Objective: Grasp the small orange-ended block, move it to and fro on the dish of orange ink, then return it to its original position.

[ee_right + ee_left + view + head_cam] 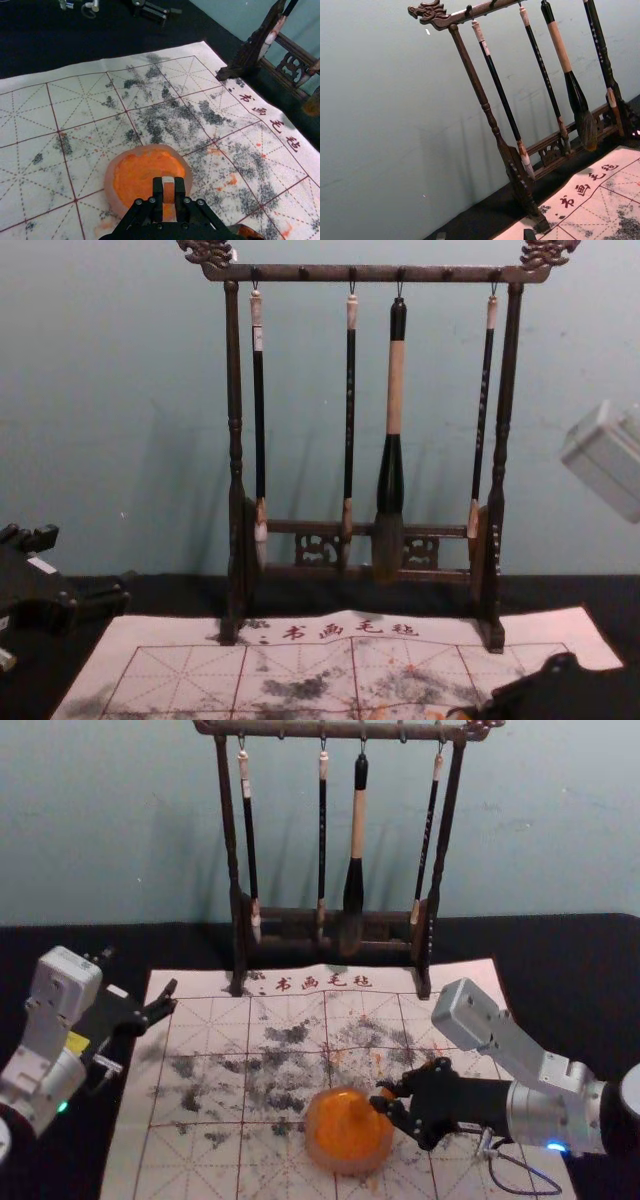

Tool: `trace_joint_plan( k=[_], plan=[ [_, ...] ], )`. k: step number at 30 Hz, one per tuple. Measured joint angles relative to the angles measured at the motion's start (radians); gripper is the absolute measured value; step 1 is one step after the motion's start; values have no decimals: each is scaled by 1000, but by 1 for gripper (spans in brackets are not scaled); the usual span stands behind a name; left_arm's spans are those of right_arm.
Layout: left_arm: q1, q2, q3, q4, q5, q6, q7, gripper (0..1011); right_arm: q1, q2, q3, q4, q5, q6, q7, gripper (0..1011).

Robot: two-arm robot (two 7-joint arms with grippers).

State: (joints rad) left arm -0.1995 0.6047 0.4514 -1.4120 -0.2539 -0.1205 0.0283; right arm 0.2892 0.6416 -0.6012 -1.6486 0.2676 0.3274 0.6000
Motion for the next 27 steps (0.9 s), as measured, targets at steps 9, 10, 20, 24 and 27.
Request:
trace_joint_plan(
  k=[9, 10, 20, 24, 27],
  plan=[
    [0, 0, 0, 0, 0, 0, 0, 1001, -14, 34, 1, -34, 2, 5, 26, 97],
    [0, 0, 0, 0, 0, 0, 0, 1001, -15, 36, 1, -36, 2, 5, 28, 96],
    [0, 0, 0, 0, 0, 0, 0, 1001, -18, 55, -16, -60, 3, 2, 54, 96],
    [0, 0, 0, 0, 0, 0, 0, 1001, -15, 56, -24, -63, 1, 1, 59, 96],
    [0, 0, 0, 0, 0, 0, 0, 1001, -11, 52, -31, -62, -2, 1, 59, 97]
  ],
)
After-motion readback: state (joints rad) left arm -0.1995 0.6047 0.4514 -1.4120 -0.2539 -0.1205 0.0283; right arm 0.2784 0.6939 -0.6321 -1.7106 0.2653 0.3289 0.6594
